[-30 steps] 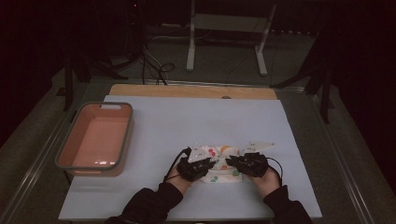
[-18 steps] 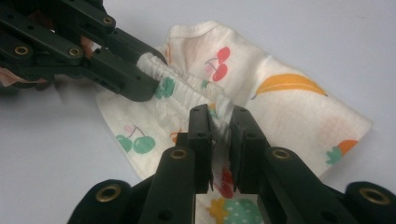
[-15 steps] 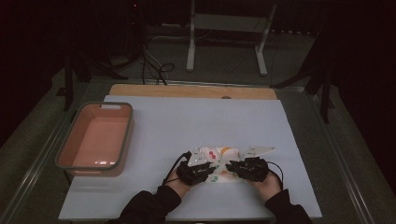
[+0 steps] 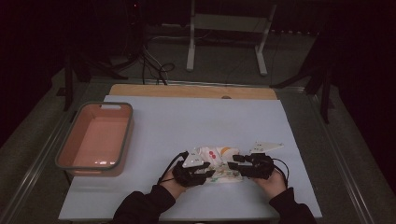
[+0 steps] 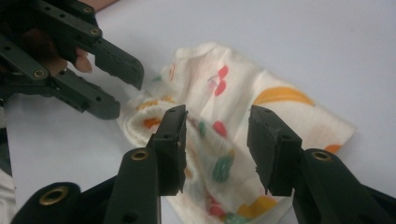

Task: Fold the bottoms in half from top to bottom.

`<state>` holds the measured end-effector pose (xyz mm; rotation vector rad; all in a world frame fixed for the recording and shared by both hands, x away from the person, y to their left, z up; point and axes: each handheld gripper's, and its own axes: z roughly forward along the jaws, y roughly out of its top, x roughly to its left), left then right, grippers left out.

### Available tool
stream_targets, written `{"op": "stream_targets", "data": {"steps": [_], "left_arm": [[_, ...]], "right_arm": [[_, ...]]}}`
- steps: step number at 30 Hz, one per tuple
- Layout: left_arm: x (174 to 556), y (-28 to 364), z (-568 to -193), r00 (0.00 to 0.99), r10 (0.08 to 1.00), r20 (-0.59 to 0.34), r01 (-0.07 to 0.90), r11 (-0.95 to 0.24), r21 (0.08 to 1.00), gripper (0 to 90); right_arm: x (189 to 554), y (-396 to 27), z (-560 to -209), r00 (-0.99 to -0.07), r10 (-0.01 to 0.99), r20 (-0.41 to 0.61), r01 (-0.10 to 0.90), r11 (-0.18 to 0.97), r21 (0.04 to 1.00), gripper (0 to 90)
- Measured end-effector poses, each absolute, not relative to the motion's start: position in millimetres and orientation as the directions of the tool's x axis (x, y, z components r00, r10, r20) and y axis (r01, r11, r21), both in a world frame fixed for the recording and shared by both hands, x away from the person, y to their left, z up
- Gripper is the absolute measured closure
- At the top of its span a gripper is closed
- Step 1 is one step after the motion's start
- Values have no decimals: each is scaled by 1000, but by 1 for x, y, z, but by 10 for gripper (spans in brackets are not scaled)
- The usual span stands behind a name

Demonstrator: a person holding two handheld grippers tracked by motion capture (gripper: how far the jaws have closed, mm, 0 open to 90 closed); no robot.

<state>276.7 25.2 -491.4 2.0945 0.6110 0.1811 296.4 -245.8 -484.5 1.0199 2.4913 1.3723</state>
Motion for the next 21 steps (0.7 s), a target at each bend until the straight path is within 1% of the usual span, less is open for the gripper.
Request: {"op": "stream_targets", "data": {"steps": [1,2,3,4,5,6,7,8,9,10,11,12,13,14,16,17,19,21], "left_arm": [[278,26,-490,865,488,-113,360,-448,818,712],[279,27,-489,861,496,-112,361,-442,821,712],[281,27,-489,860,499,-106,361,-449,818,735],[283,27,-489,861,499,-98,356,-453,817,776],[288,27,-491,855,510,-94,362,-458,812,787],[288,27,-491,855,510,-94,362,-458,812,819],[291,27,-492,853,514,-89,364,-464,808,819],[294,26,-493,848,523,-92,372,-462,805,819],[297,25,-495,846,525,-96,379,-465,800,851],[299,23,-496,844,529,-84,378,-476,794,851],[303,21,-498,842,532,-84,385,-486,784,852],[307,18,-501,844,530,-82,387,-496,777,895],[307,18,-501,844,530,-82,387,-496,777,900],[308,16,-503,846,526,-89,393,-502,770,900],[309,13,-506,853,514,-87,391,-520,759,900],[309,13,-506,853,514,-87,391,-520,759,900],[307,10,-508,872,479,-96,381,-542,749,900],[305,9,-508,879,466,-100,375,-546,749,900]], "right_arm": [[297,-246,-483,-764,611,208,500,356,789,574],[298,-247,-483,-763,612,209,500,354,790,575],[299,-247,-482,-762,613,209,501,353,790,579],[301,-247,-483,-759,618,202,498,352,793,589],[303,-247,-483,-755,620,214,504,340,794,603],[303,-247,-483,-755,620,214,504,340,794,603],[307,-247,-485,-748,634,194,504,354,787,629],[307,-247,-485,-748,634,194,504,354,787,629],[313,-248,-487,-743,642,188,508,359,783,682],[313,-248,-487,-743,642,188,508,359,783,682],[316,-248,-489,-742,643,193,514,359,779,705],[321,-247,-495,-736,649,194,525,366,768,792],[322,-246,-497,-737,649,189,526,374,764,815],[322,-246,-497,-737,649,189,526,374,764,815],[324,-242,-501,-735,649,195,538,383,751,900],[324,-242,-501,-735,649,195,538,383,751,900],[321,-236,-504,-767,611,193,526,428,735,900],[317,-234,-502,-776,595,208,525,428,736,900]]}}
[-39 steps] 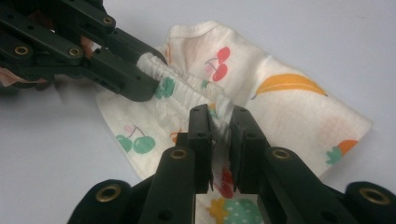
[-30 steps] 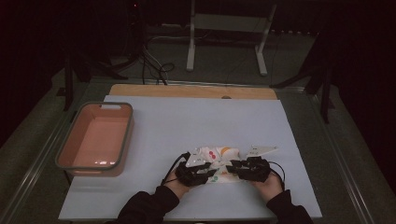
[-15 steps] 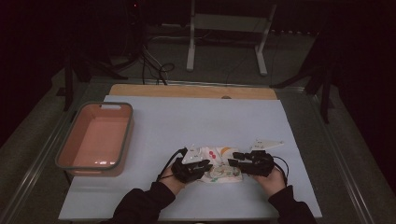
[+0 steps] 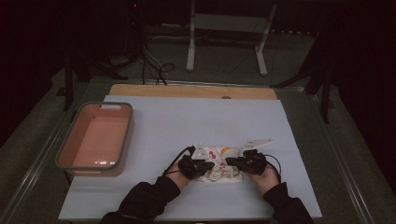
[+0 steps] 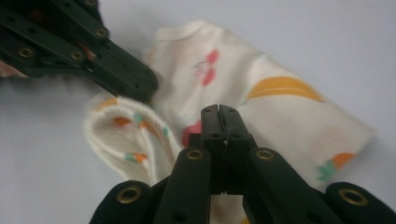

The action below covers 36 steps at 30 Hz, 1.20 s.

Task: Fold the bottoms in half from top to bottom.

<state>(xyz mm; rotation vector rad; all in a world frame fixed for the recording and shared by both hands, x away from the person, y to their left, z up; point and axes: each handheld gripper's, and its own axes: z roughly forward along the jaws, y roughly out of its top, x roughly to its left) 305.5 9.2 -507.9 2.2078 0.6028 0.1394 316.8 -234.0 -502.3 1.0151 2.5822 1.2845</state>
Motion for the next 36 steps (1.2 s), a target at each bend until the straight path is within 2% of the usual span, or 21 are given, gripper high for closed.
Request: {"op": "stream_targets", "data": {"steps": [7,23,36], "left_arm": [[286,7,-511,910,401,-103,341,-587,734,900],[273,12,-518,908,408,-91,340,-593,730,900],[272,16,-512,903,423,-81,335,-571,750,900]], "right_arm": [[297,-231,-506,-795,563,226,524,451,722,900],[276,-229,-518,-810,544,217,520,497,695,900],[276,-229,-514,-812,548,200,508,497,703,900]]}}
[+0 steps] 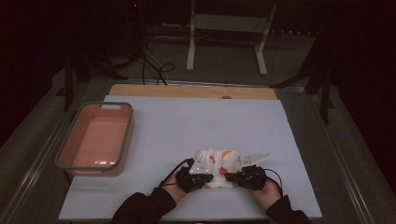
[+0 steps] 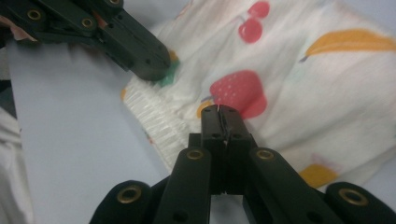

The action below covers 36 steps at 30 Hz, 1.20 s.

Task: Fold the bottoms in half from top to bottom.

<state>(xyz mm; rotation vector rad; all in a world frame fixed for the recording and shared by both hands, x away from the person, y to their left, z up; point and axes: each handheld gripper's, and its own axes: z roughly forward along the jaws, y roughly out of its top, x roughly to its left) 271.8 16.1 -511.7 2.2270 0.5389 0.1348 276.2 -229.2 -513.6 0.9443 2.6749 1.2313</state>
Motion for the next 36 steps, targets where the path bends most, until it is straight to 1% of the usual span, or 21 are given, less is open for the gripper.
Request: {"op": "stream_targets", "data": {"steps": [1,3,4,8,10,14,19,20,22,24,36], "left_arm": [[276,18,-506,897,436,-70,331,-557,762,900],[278,19,-503,894,443,-69,332,-551,766,900],[283,20,-498,891,451,-57,323,-538,778,900],[293,21,-495,885,464,-41,318,-538,781,900],[305,21,-495,875,482,-44,330,-527,783,900],[315,19,-498,865,499,-50,351,-530,772,900],[326,15,-504,860,509,-41,360,-548,755,900],[328,14,-507,857,515,-25,359,-561,746,900],[331,15,-511,854,520,-32,374,-570,732,900],[334,16,-514,847,530,-40,393,-573,719,900],[333,25,-518,840,540,-44,405,-573,712,900]], "right_arm": [[279,-230,-510,-803,560,203,513,477,714,900],[282,-231,-507,-803,561,201,509,472,720,900],[285,-231,-502,-798,574,186,503,463,730,900],[294,-232,-498,-785,594,176,501,441,745,900],[306,-232,-496,-762,618,193,518,404,754,900],[317,-228,-497,-751,631,194,524,390,758,900],[329,-219,-506,-747,640,180,524,400,752,900],[330,-217,-508,-750,638,176,523,408,748,900],[333,-215,-515,-743,645,178,535,413,737,900],[335,-216,-519,-742,653,153,532,433,728,900],[336,-235,-523,-710,689,144,557,425,714,900]]}}
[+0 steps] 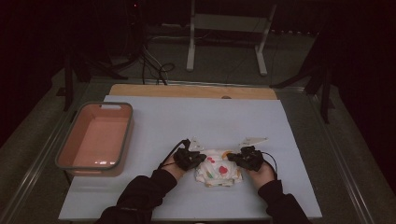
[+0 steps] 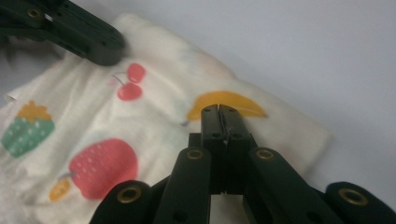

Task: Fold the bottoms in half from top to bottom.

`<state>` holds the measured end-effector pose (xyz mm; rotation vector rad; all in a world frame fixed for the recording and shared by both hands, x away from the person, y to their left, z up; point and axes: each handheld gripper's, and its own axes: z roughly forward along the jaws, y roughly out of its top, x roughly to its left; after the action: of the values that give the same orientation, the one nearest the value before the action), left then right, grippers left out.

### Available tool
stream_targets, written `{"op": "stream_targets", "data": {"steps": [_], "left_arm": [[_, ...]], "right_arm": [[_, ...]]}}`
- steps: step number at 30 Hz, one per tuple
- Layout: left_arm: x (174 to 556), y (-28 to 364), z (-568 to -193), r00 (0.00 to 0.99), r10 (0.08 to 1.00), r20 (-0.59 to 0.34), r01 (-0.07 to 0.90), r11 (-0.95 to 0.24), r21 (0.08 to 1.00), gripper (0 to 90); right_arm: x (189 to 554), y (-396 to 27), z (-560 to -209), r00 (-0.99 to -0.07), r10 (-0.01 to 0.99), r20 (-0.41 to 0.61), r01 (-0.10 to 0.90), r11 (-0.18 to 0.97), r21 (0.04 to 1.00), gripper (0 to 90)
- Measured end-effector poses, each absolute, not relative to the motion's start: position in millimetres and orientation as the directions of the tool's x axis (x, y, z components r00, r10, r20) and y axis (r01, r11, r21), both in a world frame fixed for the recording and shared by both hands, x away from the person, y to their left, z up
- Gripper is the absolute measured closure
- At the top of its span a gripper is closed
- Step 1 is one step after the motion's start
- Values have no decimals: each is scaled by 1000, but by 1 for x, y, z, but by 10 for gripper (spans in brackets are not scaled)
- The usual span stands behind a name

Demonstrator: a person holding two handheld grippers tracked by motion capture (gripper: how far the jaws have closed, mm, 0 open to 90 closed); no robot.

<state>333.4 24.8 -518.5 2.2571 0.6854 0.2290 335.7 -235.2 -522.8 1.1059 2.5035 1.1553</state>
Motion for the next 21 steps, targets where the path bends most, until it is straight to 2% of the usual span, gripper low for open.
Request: {"op": "stream_targets", "data": {"steps": [8,21], "left_arm": [[332,31,-519,841,540,-48,399,-556,729,900],[334,37,-518,834,547,-71,415,-538,734,900]], "right_arm": [[335,-254,-523,-687,712,145,571,405,715,900],[333,-260,-521,-645,753,130,595,388,704,900]]}}
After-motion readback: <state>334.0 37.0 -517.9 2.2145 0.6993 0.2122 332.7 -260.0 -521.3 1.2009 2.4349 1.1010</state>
